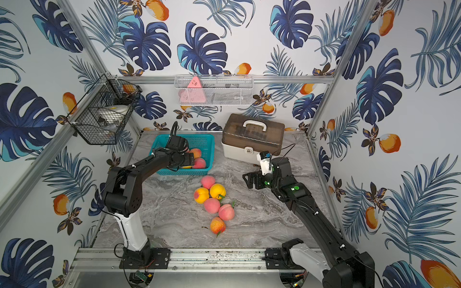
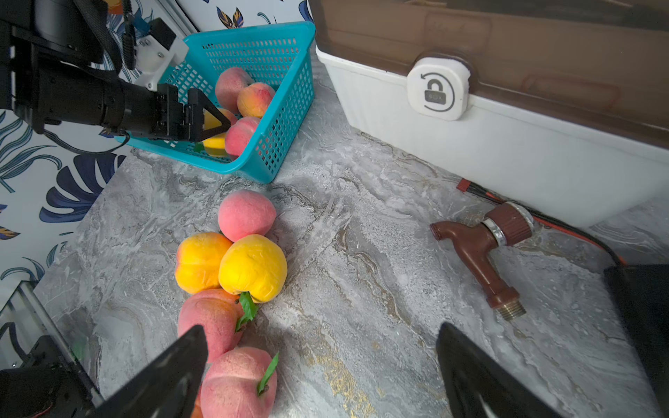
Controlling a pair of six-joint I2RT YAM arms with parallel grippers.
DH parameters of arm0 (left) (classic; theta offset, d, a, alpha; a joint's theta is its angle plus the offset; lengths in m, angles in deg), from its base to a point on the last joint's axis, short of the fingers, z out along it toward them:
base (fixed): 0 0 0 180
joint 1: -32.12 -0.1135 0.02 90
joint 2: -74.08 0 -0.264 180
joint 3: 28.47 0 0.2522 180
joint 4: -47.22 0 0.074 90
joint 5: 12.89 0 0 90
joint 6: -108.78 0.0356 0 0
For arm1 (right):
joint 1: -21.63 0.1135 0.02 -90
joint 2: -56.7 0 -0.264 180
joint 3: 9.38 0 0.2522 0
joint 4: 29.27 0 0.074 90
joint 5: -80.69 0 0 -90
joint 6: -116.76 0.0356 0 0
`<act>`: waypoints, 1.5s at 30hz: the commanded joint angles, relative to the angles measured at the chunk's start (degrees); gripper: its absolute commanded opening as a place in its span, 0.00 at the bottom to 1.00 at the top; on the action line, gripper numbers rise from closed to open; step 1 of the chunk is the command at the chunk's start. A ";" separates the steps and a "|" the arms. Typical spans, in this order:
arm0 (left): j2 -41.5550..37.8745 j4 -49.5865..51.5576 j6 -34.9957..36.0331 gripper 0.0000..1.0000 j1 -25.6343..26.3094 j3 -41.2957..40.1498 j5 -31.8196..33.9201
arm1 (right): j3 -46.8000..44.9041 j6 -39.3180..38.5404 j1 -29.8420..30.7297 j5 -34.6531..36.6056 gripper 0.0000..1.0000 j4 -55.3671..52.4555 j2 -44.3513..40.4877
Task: Put the peaches into the basket
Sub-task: Place the peach in the basket, then pick up the peach from the center of the board.
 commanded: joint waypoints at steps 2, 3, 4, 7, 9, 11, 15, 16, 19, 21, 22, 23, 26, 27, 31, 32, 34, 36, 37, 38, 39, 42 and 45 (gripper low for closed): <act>-2.19 0.80 -0.03 0.98 0.26 -0.26 -0.70 | -0.22 -0.68 -0.03 -0.46 1.00 -1.81 -1.21; -2.85 0.87 0.11 0.99 0.43 -0.43 -0.70 | -0.48 -0.59 -0.05 -0.63 1.00 -1.87 -1.29; -3.40 1.09 0.21 0.99 0.56 -0.49 -0.78 | -0.58 -0.50 -0.06 -0.87 1.00 -2.17 -1.44; -5.38 1.54 0.32 0.99 1.05 -1.17 -0.81 | -0.76 -0.50 -0.04 -1.49 1.00 -3.15 -1.59; -7.05 1.67 0.42 0.99 1.36 -1.80 -0.77 | -0.78 -0.42 -0.01 -1.34 1.00 -3.58 -1.88; -8.73 2.20 0.58 0.99 1.69 -2.19 -1.12 | -0.70 -0.16 -0.04 -1.93 1.00 -4.22 -1.98; -12.35 2.93 0.90 0.99 2.97 -3.35 -1.39 | -0.91 0.78 0.06 -3.01 1.00 -5.19 -2.48; -13.31 2.90 0.79 0.99 3.38 -3.87 -1.61 | -1.11 1.02 0.22 -3.18 1.00 -5.37 -2.70; -16.18 2.24 -0.16 0.99 4.35 -5.72 -3.79 | -1.54 1.67 0.86 -3.41 1.00 -5.96 -3.26; -17.82 2.51 -0.24 0.99 5.83 -6.61 -3.87 | -1.78 2.03 2.00 -2.74 1.00 -6.51 -3.70; -18.65 2.72 -0.27 0.99 6.63 -7.01 -3.95 | -2.05 2.32 2.75 -2.28 1.00 -6.61 -4.10; -19.40 2.82 -0.23 0.99 7.41 -7.58 -4.05 | -2.22 2.67 3.66 -1.77 1.00 -6.62 -4.53; -21.59 3.45 0.02 0.99 9.77 -8.77 -4.28 | -2.87 3.60 6.61 0.01 1.00 -6.84 -5.40; -22.34 3.66 -0.02 0.99 10.29 -9.20 -4.66 | -3.12 3.91 7.68 0.71 1.00 -6.71 -5.59; -26.53 4.24 -0.29 0.99 12.70 -11.71 -5.96 | -4.25 5.20 12.52 2.97 1.00 -5.98 -5.98; -27.50 4.59 -0.37 0.99 13.32 -12.24 -6.37 | -4.59 5.51 13.56 3.34 1.00 -5.63 -5.94; -29.12 5.69 -0.44 0.99 14.50 -13.03 -6.94 | -5.28 6.06 16.35 4.15 1.00 -4.95 -5.63; -30.84 6.95 -0.45 0.99 16.25 -13.61 -7.20 | -6.07 6.75 18.11 4.52 1.00 -3.90 -5.34; -31.55 7.41 -0.45 0.99 17.00 -13.96 -7.30 | -6.44 6.94 18.73 4.67 1.00 -3.45 -5.25; -32.38 7.81 -0.63 0.99 17.92 -14.48 -7.52 | -6.81 7.17 19.39 4.80 1.00 -2.89 -5.12; -32.99 8.35 -0.84 0.99 18.55 -14.84 -7.82 | -7.13 7.32 19.85 4.97 1.00 -2.53 -4.98; -35.37 9.34 -1.88 0.99 21.05 -16.44 -7.98 | -7.79 7.82 21.22 5.15 1.00 -1.58 -4.32; -37.20 9.75 -3.32 0.99 23.60 -18.42 -9.10 | -9.02 8.02 21.96 4.95 1.00 -0.39 -3.46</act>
